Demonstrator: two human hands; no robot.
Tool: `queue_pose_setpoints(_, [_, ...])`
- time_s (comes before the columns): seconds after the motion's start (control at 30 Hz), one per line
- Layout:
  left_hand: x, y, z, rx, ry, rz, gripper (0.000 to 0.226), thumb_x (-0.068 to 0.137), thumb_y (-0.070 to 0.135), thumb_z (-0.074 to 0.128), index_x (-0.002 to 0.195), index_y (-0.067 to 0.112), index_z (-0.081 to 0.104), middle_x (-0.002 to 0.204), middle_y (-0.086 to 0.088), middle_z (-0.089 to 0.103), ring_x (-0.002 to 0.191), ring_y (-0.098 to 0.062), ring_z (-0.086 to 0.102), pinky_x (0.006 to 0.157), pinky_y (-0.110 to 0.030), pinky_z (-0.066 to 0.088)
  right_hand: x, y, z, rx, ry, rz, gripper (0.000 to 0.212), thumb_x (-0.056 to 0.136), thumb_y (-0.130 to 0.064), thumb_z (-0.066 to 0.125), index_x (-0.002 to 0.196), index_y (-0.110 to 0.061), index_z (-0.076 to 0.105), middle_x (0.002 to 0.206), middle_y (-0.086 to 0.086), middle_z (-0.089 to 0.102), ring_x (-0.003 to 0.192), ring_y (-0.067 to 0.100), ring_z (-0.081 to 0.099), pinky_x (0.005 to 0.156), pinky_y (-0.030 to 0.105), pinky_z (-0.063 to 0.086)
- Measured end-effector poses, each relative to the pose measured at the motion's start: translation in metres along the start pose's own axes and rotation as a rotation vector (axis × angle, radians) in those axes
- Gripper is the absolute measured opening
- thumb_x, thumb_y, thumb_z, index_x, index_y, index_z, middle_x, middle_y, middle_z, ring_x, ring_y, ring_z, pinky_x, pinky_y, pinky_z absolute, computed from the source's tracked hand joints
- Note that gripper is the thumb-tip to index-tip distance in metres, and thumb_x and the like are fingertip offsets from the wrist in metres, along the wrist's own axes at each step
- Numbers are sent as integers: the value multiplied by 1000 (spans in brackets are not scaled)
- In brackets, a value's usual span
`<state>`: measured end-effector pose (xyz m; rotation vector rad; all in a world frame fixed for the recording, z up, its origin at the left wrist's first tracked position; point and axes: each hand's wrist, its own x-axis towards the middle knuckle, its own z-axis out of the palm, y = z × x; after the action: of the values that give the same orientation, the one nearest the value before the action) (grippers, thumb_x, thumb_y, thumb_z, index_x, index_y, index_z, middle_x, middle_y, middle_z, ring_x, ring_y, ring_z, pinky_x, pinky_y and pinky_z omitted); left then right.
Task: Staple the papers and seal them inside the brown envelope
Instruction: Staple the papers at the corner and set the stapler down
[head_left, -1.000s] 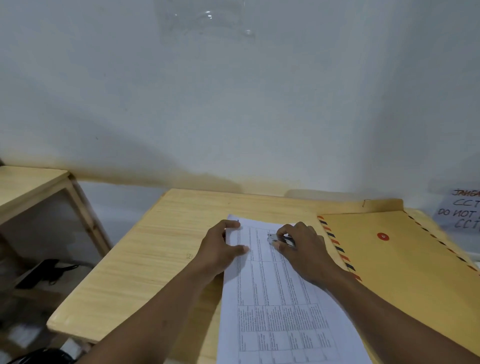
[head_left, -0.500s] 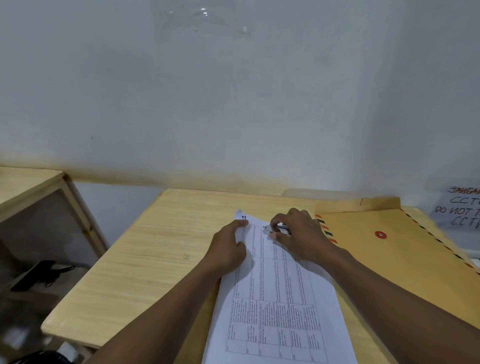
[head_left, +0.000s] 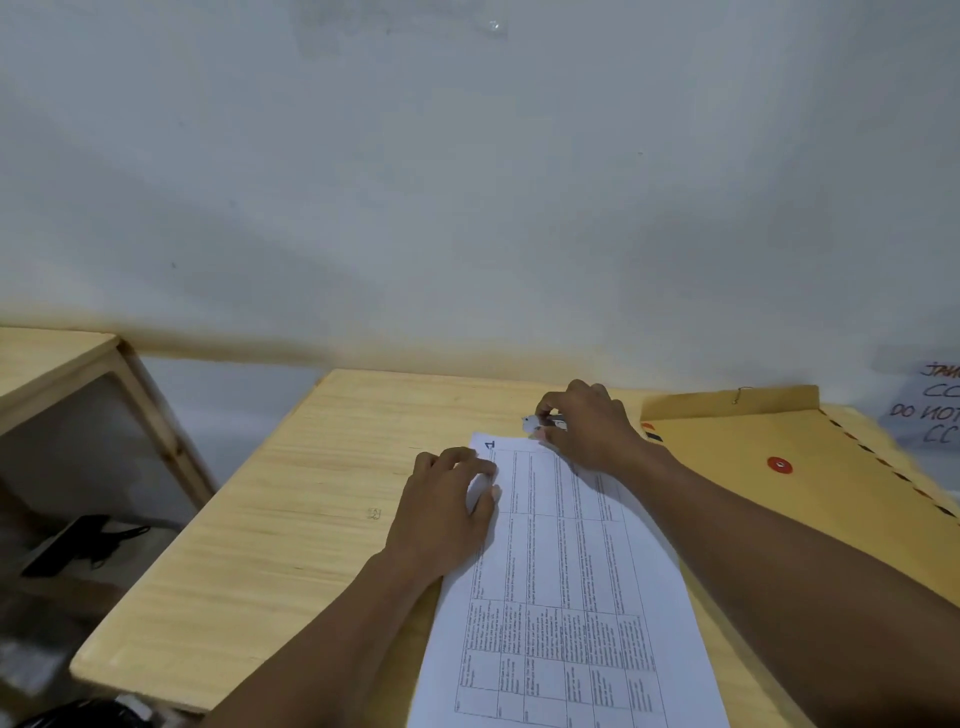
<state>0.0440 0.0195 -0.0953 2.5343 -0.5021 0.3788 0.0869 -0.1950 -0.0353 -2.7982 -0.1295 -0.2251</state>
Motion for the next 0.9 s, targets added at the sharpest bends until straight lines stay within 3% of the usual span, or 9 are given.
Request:
queue_pose_setpoints(0.27, [3,-2,1,-43,-25,-20,29,93,40,55,121,36,64,132,15,55,110,-15,39,91,-33,45,3,2,13,-8,13,29,22,92,-36,64,111,-25,68,113,7,54,117,32,44,83,36,30])
queue_pose_setpoints(0.57, [-1,-4,0,-50,-25,-33,30,93,39,54,121,37,64,134,14,53,112,-15,39,92,-29,42,10,3,20,45,-29,70,24,94,-32,61,117,-26,68,110,5,51,117,31,44,87,37,38])
queue_pose_setpoints(0.73, [2,-2,-3,-104,-43,-76,26,94,35,58,119,37,65,132,17,54,116,-14,40,90,-24,33,-2,5,16,41,-3,86,43,98,-37,52,140,-28,52,136,6,50,130,29,39,99,42,36])
queue_pose_setpoints(0.9, [10,13,-16,-179,20,-149,25,92,28,65,117,30,68,125,10,55,118,-20,44,85,-27,36,-39,30,-30,16,26,155,40,96,-41,55,135,-29,52,136,5,47,132,28,38,103,42,33])
